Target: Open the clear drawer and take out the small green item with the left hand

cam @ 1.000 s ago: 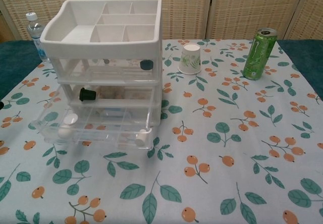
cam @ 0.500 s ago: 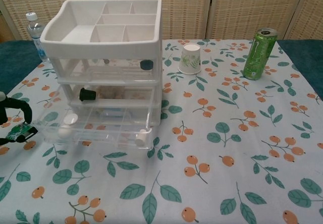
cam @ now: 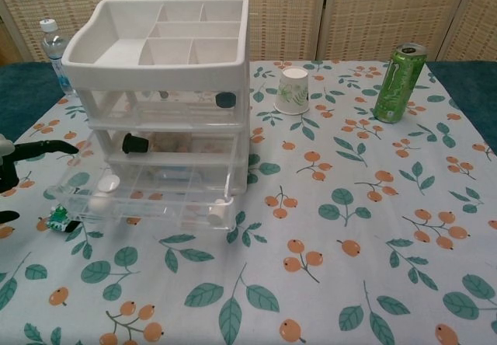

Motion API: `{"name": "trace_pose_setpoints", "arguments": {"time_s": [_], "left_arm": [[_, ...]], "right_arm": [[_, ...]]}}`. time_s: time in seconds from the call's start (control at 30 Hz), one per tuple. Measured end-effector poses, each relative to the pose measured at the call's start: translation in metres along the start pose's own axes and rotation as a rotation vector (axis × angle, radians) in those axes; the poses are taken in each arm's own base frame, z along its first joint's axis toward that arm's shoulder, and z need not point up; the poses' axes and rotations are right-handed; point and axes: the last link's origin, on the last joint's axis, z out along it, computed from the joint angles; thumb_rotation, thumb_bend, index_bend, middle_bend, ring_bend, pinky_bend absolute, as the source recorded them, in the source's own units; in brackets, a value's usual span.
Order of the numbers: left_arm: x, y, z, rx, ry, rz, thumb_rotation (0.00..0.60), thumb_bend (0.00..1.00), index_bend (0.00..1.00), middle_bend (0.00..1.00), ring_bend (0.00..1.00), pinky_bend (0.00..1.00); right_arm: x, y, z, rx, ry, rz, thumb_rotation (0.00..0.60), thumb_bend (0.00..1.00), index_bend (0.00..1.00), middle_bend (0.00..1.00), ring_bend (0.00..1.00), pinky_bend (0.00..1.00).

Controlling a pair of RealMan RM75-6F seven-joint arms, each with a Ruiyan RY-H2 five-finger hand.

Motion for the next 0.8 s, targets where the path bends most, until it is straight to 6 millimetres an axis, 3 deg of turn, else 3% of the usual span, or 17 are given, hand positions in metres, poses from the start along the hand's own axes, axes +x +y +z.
{"name": "trace_pose_setpoints", "arguments": {"time_s": [0.17,0.4,0.57,0.8], "left_arm": [[0.013,-0.012,-0.01,0.066,0.036,-0.019,0.6,0.28,0.04,0.82,0.85,0.98],[0.04,-0.036,-0.029,0.257,0.129,-0.115,0.6,0.28,0.07,0.63,0.62,0.85],[0.053,-0.045,-0.047,0.351,0.221,-0.129,0.6,0.28,0.09,0.51,0.46,0.66],[0.048,-0.046,-0.076,0.419,0.275,-0.105,0.6,0.28,0.12,0.47,0.42,0.56]], "right_arm": [[0.0,0.001,0.0,-0.003,-0.003,-0.001,0.6,0.34,0.0,0.0,0.04,0.06],[-0.006,0.003,-0.002,-0.002,-0.08,0.006,0.6,0.35,0.0,0.05,0.04,0.06],[-0.017,0.001,-0.006,0.021,-0.167,0.033,0.6,0.35,0.0,0.05,0.04,0.06],[-0.028,0.003,-0.015,0.026,-0.212,0.066,0.6,0.36,0.0,0.04,0.04,0.06]]}}
